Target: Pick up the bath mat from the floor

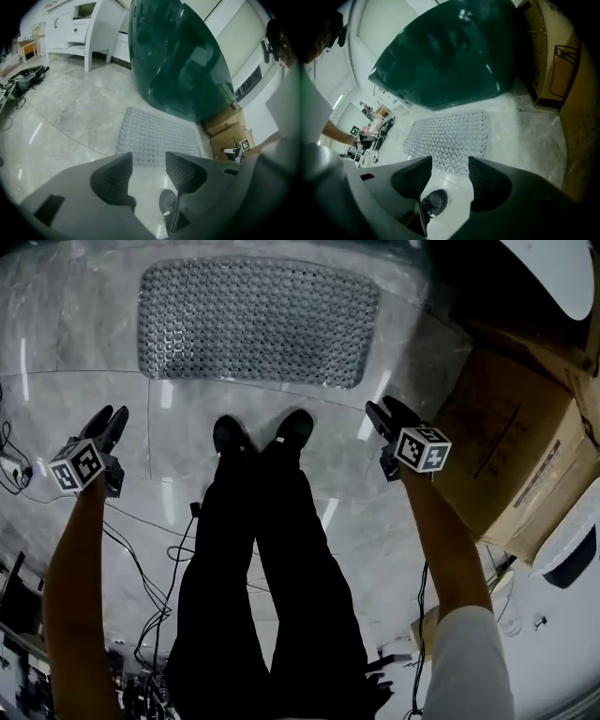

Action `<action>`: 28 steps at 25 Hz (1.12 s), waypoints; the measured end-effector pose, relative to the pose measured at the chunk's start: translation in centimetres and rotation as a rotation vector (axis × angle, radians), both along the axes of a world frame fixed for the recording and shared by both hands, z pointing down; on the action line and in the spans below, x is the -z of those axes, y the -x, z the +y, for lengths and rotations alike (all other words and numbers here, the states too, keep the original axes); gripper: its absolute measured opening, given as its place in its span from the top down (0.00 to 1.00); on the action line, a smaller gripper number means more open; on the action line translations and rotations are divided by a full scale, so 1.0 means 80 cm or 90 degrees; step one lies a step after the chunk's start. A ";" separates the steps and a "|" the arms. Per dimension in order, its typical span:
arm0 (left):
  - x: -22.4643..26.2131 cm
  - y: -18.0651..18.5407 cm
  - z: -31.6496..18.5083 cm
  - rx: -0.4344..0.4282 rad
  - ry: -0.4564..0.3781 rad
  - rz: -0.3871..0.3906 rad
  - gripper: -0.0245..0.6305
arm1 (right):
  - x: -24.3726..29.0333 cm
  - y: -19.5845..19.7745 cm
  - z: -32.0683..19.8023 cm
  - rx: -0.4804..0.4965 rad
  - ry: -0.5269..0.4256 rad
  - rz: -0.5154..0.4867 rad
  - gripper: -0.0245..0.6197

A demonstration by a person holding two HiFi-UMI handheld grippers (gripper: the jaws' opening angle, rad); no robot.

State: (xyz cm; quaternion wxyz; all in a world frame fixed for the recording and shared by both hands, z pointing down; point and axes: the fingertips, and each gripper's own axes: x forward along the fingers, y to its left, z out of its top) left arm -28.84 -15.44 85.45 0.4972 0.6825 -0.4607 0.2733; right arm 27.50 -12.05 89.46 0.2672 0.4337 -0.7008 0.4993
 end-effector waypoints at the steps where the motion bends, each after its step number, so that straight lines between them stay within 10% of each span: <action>1: -0.017 0.004 -0.003 -0.003 0.003 -0.003 0.62 | -0.016 0.002 -0.004 0.011 -0.003 0.000 0.57; 15: -0.230 0.037 -0.107 -0.082 0.053 -0.051 0.55 | -0.201 -0.041 -0.074 -0.001 -0.021 0.046 0.52; 28: -0.298 0.023 -0.103 -0.136 0.127 -0.053 0.52 | -0.251 -0.016 -0.083 0.003 0.028 0.000 0.52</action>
